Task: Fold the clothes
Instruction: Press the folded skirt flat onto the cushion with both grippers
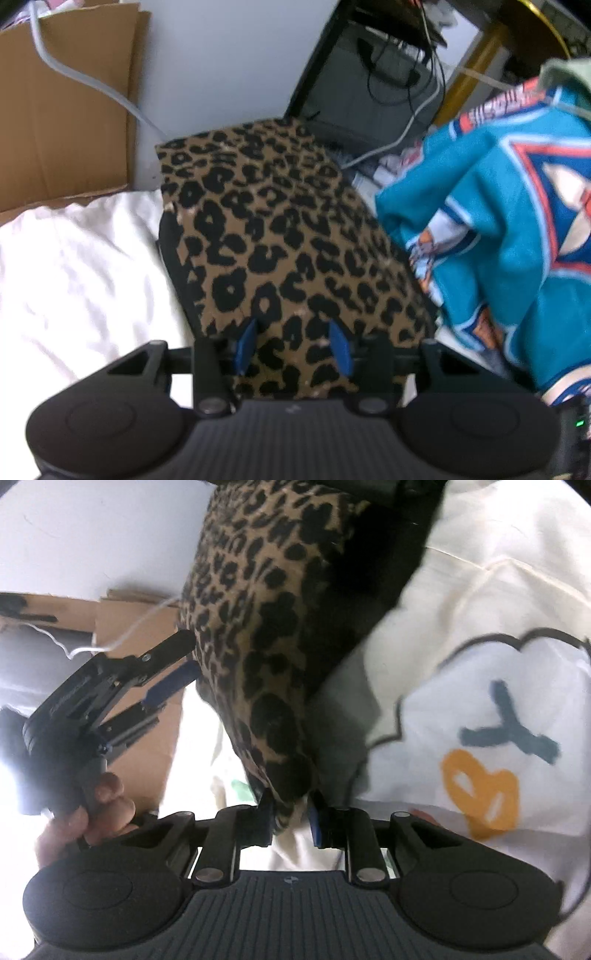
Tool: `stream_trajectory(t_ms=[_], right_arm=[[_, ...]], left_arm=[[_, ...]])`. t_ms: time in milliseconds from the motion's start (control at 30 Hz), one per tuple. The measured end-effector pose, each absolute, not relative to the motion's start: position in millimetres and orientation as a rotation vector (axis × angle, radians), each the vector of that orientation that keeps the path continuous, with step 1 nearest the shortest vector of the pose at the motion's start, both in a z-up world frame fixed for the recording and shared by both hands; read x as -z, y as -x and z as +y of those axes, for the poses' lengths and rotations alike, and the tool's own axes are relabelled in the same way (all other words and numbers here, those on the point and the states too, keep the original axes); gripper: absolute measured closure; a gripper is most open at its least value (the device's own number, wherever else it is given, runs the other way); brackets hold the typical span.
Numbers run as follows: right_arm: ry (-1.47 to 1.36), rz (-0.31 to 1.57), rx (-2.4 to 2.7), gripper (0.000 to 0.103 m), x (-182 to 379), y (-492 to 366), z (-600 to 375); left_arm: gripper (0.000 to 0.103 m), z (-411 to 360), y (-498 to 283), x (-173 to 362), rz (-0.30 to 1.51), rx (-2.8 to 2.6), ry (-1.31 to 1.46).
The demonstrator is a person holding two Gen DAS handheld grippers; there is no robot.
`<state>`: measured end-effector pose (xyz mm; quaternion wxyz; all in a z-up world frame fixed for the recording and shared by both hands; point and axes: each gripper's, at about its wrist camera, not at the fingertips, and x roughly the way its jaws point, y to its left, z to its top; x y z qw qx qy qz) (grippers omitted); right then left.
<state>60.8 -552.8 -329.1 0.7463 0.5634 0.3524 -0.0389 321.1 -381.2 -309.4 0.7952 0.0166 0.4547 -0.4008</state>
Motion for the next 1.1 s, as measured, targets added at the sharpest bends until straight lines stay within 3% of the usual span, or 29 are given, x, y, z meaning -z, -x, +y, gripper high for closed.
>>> stream_trajectory(t_ms=[67, 333, 767, 1100], right_arm=[[-1.206, 0.783, 0.08, 0.077, 324, -57, -550], [-1.112, 0.789, 0.068, 0.077, 299, -56, -539], [-0.921, 0.725, 0.114, 0.069, 250, -35, -542], [-0.759, 0.687, 0.207, 0.069, 238, -44, -557]], left_arm=[[0.057, -383, -319, 312, 0.989, 0.857, -0.058], [0.059, -368, -310, 317, 1.065, 0.84, -0.054], [0.059, -331, -291, 261, 0.995, 0.806, -0.066], [0.059, -337, -300, 266, 0.97, 0.778, -0.044]])
